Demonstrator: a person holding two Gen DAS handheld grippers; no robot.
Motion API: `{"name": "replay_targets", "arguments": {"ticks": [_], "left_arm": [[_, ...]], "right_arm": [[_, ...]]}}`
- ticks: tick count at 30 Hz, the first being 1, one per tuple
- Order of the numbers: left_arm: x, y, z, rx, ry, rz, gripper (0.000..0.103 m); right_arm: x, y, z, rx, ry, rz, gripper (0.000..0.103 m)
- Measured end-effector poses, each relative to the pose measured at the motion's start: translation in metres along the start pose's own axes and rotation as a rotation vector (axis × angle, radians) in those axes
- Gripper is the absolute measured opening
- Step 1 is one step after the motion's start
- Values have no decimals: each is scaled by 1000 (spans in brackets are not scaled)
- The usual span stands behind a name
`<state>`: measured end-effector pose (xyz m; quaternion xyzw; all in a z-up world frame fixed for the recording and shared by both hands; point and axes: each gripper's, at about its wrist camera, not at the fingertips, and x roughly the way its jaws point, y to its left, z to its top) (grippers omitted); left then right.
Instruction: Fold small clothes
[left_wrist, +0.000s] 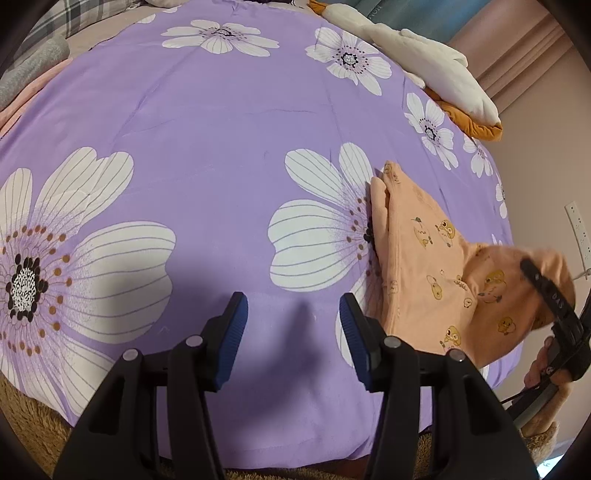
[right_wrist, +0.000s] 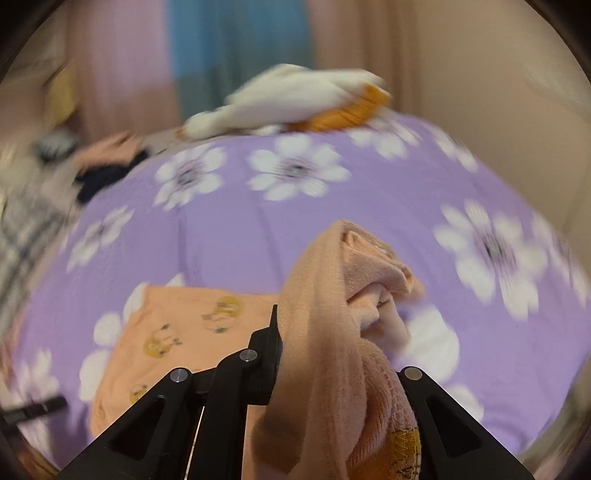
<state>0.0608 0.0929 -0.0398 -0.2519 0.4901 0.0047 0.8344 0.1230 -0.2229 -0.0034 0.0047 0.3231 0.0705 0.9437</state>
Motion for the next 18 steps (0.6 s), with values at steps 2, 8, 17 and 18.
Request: {"name": "replay_targets", "arguments": {"ticks": [2, 8, 17, 18], "left_arm": [[-1, 1, -1, -5, 0, 1, 52], [-2, 2, -3, -1, 3, 2, 52], [4, -2, -3, 6, 22, -2, 52], [4, -3, -3, 10, 23, -6, 52]], "right_arm": [[9, 34, 1, -111, 28, 77, 11], [54, 108, -35, -288, 204, 171, 11], [58, 105, -51, -201, 272, 328, 43], [53, 102, -50, -176, 274, 373, 49]]}}
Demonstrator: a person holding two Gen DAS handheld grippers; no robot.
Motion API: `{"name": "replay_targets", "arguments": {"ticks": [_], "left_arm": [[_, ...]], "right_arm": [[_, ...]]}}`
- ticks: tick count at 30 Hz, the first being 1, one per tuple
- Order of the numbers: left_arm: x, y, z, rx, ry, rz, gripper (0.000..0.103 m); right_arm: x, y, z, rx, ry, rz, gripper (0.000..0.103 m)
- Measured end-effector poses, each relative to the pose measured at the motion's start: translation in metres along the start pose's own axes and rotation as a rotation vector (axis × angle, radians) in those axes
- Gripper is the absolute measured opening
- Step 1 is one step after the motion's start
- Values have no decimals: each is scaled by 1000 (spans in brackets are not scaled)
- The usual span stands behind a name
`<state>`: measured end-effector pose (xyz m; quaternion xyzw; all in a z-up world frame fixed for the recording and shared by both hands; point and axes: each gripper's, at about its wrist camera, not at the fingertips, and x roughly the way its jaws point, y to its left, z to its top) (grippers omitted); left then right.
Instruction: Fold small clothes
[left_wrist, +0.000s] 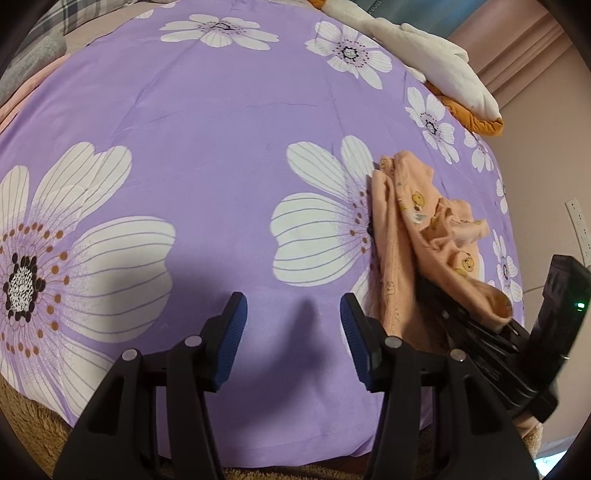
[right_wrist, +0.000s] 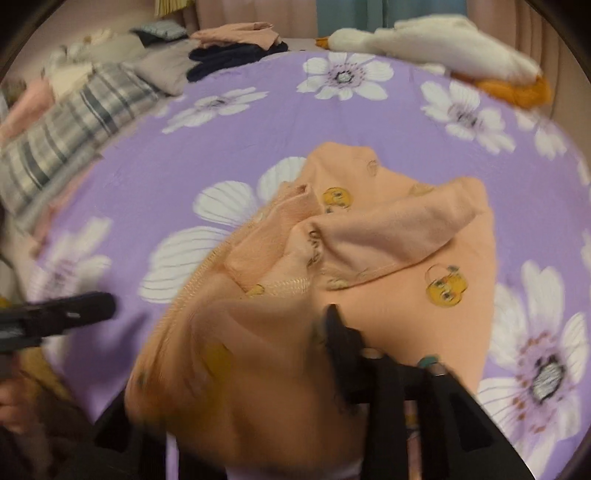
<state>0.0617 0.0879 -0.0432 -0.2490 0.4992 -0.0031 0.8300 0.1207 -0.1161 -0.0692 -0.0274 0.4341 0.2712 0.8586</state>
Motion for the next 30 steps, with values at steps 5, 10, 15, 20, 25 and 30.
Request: {"name": "replay_targets", "arguments": {"ticks": [5, 10, 15, 20, 25, 30], "left_arm": [[-7, -16, 7, 40, -7, -49, 52], [-19, -51, 18, 130, -24, -145, 52], [-28, -94, 27, 237, -40, -250, 52], [-30, -122, 34, 297, -45, -298, 50], [2, -124, 11, 332, 61, -285, 27], [44, -103, -16, 301, 165, -155, 20]], "right_arm": [[-28, -1, -11, 45, -43, 76, 53], [-56, -22, -17, 115, -119, 94, 53], [-75, -52, -23, 223, -165, 120, 53], [-84, -62, -30, 250, -185, 91, 53], [-64, -82, -21, 287, -152, 20, 52], [-33, -83, -2, 228, -104, 37, 28]]}}
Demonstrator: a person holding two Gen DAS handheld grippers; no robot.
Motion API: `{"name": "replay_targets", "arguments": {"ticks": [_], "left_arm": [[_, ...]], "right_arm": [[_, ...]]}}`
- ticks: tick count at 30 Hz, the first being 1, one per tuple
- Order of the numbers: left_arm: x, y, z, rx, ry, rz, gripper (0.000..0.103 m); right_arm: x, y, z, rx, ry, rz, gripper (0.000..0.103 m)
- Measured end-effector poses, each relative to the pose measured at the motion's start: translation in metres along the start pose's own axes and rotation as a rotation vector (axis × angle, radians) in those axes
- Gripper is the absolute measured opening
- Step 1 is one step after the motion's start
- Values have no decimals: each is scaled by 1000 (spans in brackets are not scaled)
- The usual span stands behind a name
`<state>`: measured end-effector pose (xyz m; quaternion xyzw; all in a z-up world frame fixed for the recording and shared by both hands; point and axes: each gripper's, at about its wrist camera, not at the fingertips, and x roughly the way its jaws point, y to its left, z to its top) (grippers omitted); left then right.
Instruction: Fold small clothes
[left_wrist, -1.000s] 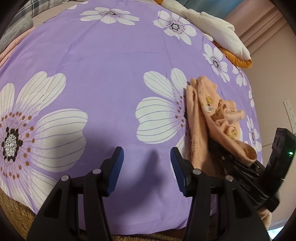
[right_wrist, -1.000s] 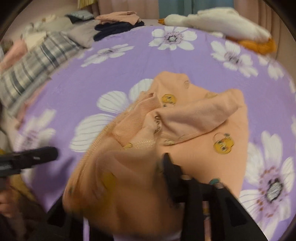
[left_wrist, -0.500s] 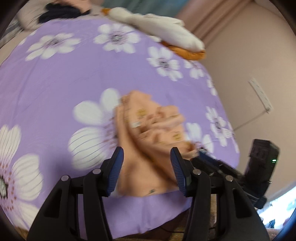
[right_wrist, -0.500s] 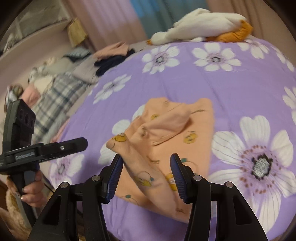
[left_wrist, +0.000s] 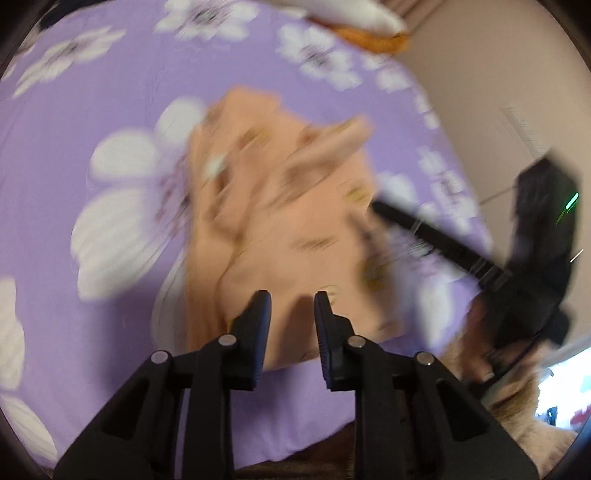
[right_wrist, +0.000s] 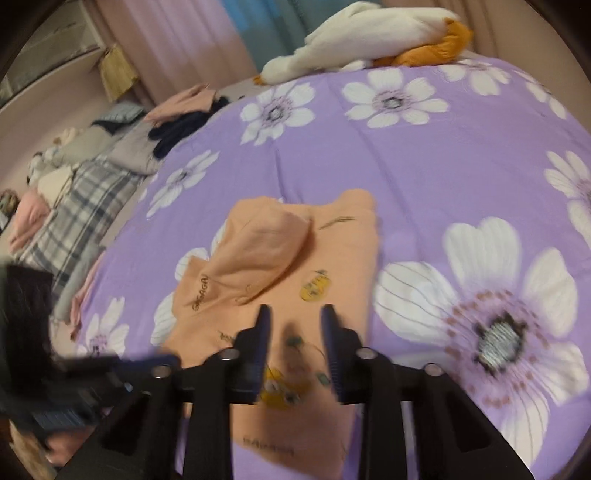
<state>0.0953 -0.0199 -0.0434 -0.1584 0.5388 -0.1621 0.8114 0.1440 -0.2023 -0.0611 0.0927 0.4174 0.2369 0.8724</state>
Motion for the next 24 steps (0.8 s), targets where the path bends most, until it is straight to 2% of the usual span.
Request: {"name": "replay_targets", "arguments": {"ticks": [1, 3, 10, 13, 15, 18, 19, 20, 21, 22, 24], "left_arm": [[5, 6, -3, -20, 11, 23, 16], [6, 16, -7, -57, 4, 3, 12], [2, 23, -14, -86, -2, -11, 13], [-1, 22, -16, -87, -4, -15, 14], [-3, 21, -13, -79, -3, -21, 18], [-18, 19, -6, -69, -52, -38, 47], [-24, 19, -2, -65, -90, -23, 66], [-28, 20, 2, -59, -125, 2, 77], [-29, 20, 7, -52, -151, 28, 77], [-27, 21, 12, -44, -161, 41, 77], [-15, 29, 21, -63, -131, 45, 77]], "right_arm": [[9, 2, 4, -14, 15, -4, 28], [25, 6, 13, -41, 38, -17, 28], [66, 27, 40, -60, 76, 25, 28], [77, 34, 44, -73, 87, -17, 28], [76, 37, 43, -79, 83, -37, 28], [60, 37, 39, -86, 62, -42, 30], [54, 36, 37, -87, 51, -53, 36], [48, 34, 37, -82, 39, -68, 43], [38, 29, 34, -65, 14, -83, 58], [31, 24, 31, -49, -2, -87, 67], [17, 11, 23, -7, -15, -84, 69]]}}
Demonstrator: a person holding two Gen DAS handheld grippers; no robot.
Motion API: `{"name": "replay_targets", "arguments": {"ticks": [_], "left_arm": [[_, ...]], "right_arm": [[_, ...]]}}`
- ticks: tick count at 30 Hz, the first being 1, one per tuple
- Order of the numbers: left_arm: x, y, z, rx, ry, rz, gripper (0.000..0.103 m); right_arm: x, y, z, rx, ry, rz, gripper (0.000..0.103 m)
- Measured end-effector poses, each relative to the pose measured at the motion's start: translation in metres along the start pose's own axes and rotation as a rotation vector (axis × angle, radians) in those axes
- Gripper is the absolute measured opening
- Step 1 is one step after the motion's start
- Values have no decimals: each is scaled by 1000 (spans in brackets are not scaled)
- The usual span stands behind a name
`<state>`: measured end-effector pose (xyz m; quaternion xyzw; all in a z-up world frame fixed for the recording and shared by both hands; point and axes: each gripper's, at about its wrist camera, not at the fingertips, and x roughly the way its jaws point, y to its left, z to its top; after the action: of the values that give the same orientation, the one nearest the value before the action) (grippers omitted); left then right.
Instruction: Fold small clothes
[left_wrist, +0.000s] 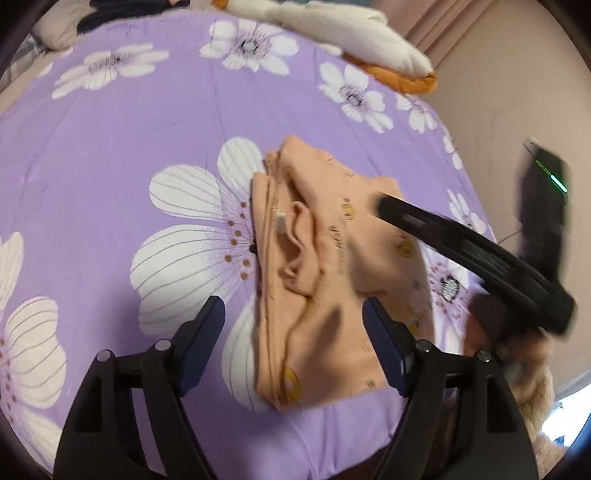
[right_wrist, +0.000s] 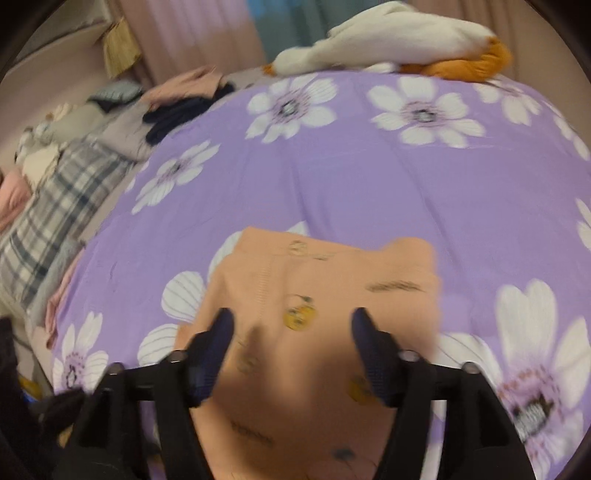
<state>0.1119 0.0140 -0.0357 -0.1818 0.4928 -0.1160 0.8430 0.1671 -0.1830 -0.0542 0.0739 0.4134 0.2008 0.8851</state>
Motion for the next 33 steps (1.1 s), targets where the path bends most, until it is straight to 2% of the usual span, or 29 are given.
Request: {"name": "replay_targets", "arguments": {"ticks": [3, 6, 9, 10, 11, 12, 13, 14, 15, 16, 17, 18, 19, 22, 26, 28, 33], "left_arm": [[23, 8, 5, -34, 63, -5, 76], [35, 10, 3, -51, 87, -49, 76], [42, 8, 4, -56, 92, -73, 74], [42, 6, 3, -56, 92, -75, 70], [45, 3, 5, -54, 95, -92, 58], [46, 2, 3, -62, 107, -130, 53], [50, 1, 4, -73, 116, -134, 53], [51, -1, 3, -67, 109, -116, 48], [49, -4, 2, -56, 103, -111, 44], [48, -7, 1, -55, 97, -129, 31], [47, -9, 1, -63, 94, -144, 29], [42, -13, 1, -57, 78, -129, 28], [40, -15, 0, -47, 71, -117, 26], [22, -23, 0, -41, 35, -138, 25], [-10, -27, 10, -17, -73, -120, 26], [-20, -24, 18, 7, -130, -74, 26], [-12, -5, 35, -7, -155, -26, 27]], "right_arm": [[-8, -20, -14, 63, 13, -13, 69], [-10, -38, -31, 112, 43, -30, 69], [-4, -52, -43, 183, 81, 45, 69], [-2, -54, -45, 207, 91, 79, 68], [0, -54, -46, 216, 93, 101, 68], [1, -52, -47, 210, 88, 121, 63], [3, -48, -47, 201, 86, 135, 58], [5, -43, -45, 194, 83, 112, 56], [6, -38, -45, 180, 77, 96, 50], [5, -34, -44, 169, 67, 89, 42], [1, -28, -42, 150, 54, 83, 38], [-3, -22, -39, 127, 40, 88, 31], [-6, -19, -37, 109, 27, 94, 30], [-25, 0, -23, 40, -35, 139, 28], [-39, 23, 2, -29, -113, 188, 28], [-34, 27, 12, -29, -120, 213, 28], [-4, 33, 23, -25, -102, 234, 28]]}}
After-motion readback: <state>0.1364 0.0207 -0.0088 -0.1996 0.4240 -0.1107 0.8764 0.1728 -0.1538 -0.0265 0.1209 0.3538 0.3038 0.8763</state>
